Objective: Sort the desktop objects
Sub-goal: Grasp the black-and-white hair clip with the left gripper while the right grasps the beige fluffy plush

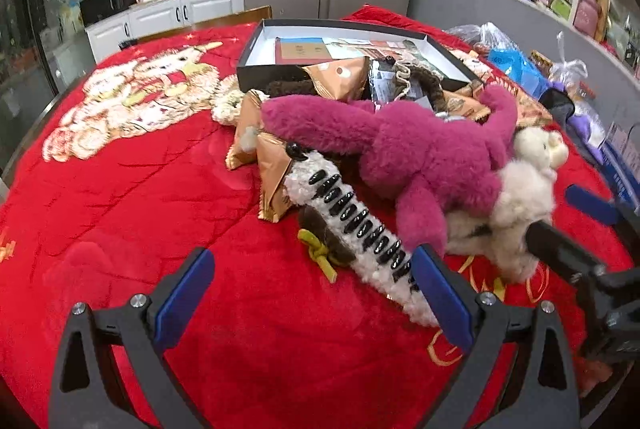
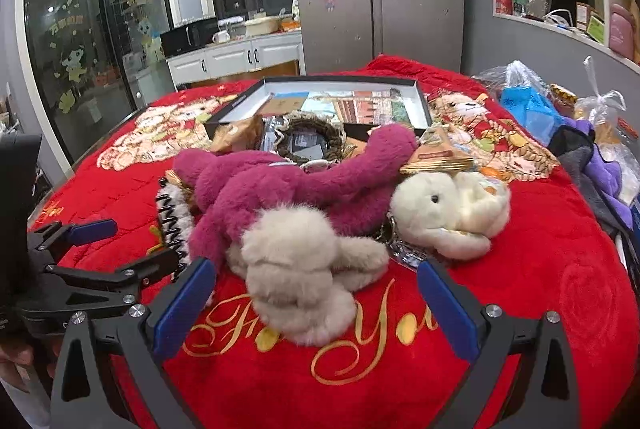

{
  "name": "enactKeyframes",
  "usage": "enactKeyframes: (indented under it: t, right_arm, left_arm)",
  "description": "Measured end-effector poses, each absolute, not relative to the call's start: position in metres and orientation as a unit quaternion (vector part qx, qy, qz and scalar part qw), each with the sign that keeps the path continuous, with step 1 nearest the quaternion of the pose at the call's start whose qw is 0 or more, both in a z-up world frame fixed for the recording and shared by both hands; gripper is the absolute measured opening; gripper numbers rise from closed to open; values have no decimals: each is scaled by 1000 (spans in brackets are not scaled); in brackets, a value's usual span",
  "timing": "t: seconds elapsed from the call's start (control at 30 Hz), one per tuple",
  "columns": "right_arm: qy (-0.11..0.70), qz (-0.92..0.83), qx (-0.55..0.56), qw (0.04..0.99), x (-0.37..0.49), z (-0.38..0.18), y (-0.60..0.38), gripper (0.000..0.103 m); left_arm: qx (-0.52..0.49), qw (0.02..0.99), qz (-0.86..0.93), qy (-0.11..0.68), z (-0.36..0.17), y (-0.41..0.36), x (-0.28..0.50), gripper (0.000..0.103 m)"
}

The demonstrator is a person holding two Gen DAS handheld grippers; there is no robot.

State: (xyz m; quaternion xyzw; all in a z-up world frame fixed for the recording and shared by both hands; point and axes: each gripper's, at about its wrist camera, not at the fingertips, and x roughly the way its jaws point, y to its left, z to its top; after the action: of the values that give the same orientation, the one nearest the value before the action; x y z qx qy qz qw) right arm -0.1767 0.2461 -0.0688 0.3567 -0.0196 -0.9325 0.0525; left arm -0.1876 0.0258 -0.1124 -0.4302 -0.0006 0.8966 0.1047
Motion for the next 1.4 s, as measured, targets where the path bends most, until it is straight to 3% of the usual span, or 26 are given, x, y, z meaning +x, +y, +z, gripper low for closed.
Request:
enactKeyframes:
  t: [0.43,0.93,1.0,1.07,1.17,1.2,1.4]
  right_arm:
    - [-33,-913,404,53,-213,-104,248,103]
    - [-46,-899,431,60,-223,-115,249,103]
    - [-45,-900,430,59,-223,-115,250,97]
    - [-46,-902,424,65,-221,-113,250,85]
    - [-39,-906,418,61,-218,-111,248,81]
    - [-36,-907,415,59,-217,-110,247,81]
    - [-25,-916,398,52,-207,-103,245,81]
  left_arm:
    - [-448,103,886,-64,-134,22,-215,103]
    - [-437,108,891,-63,-136,21,-212,103]
    - [-436,110,891,-64,-136,21,-211,102]
    - [-432,118,892,-66,-135,20,-209,97]
    - [-422,151,891,-68,-132,24,-203,69]
    - [-418,163,891,-69,-130,26,-201,55]
    - [-408,169,895,-62,-126,30,-195,55]
